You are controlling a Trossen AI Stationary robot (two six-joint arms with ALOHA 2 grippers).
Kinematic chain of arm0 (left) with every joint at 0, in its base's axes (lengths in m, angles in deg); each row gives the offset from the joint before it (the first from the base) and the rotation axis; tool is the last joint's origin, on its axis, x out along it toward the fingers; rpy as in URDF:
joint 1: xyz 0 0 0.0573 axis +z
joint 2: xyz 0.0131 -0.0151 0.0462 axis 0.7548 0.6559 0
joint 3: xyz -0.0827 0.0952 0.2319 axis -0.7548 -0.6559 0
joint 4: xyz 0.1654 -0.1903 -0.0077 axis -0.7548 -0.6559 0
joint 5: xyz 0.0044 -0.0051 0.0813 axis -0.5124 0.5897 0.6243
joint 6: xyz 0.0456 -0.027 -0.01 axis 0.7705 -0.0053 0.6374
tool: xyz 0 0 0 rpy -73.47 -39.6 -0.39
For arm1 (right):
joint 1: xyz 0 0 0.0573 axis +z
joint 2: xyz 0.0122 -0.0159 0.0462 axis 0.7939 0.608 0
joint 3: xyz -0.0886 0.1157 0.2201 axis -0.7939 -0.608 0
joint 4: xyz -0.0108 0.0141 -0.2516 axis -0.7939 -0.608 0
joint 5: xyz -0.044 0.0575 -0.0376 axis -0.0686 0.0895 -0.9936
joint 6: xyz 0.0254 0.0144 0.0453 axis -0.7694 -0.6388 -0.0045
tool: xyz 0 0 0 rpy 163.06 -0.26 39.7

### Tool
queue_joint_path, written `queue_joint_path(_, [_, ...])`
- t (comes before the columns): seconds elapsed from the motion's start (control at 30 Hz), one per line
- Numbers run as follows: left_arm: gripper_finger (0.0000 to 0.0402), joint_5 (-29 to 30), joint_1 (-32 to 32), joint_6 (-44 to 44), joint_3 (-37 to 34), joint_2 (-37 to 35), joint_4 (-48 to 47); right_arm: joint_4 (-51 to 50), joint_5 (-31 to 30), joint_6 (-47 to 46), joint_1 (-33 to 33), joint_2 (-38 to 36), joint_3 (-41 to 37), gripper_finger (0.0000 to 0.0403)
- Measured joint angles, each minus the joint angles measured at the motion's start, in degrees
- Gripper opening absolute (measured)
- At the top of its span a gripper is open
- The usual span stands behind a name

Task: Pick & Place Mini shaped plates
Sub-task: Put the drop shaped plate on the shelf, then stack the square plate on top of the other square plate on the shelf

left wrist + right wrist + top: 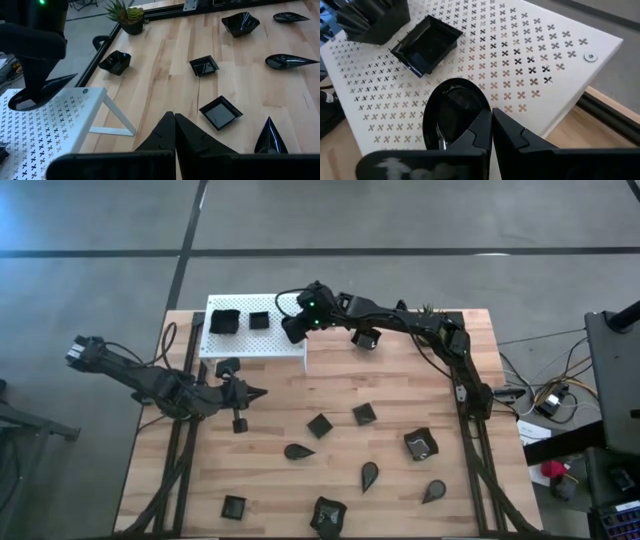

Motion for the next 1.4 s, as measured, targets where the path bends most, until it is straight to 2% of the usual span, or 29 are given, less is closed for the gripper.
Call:
queue_joint_path(0.67, [0.0000, -0.02, 0.00, 0.00, 0.00, 0.02, 0.00, 0.72, -0.01, 0.58, 0.02, 0.00, -0.07, 0.0011])
queue_joint_path(1.0, [0.0000, -0.02, -0.02, 0.00, 0.00, 0.02, 0.00, 2.63, -0.04, 1.35, 0.13, 0.00, -0.07, 0.0072])
queue_joint_path(1.17, [0.0000, -0.02, -0.01, 0.00, 0.00, 0.02, -0.01, 2.74, 1.07, 3.39, 0.15, -0.06, -0.07, 0.0089])
queue_joint_path(1.3, [0.0000, -0.04, -0.02, 0.01, 0.00, 0.02, -0.45, 2.70, 3.34, 5.05, 0.17, -0.59, -0.07, 0.0087])
queue_joint_path(1.4, [0.0000, -0.04, -0.02, -0.33, 0.00, 0.02, -1.19, 2.63, 3.63, 6.12, 0.20, -1.71, -0.07, 0.0069])
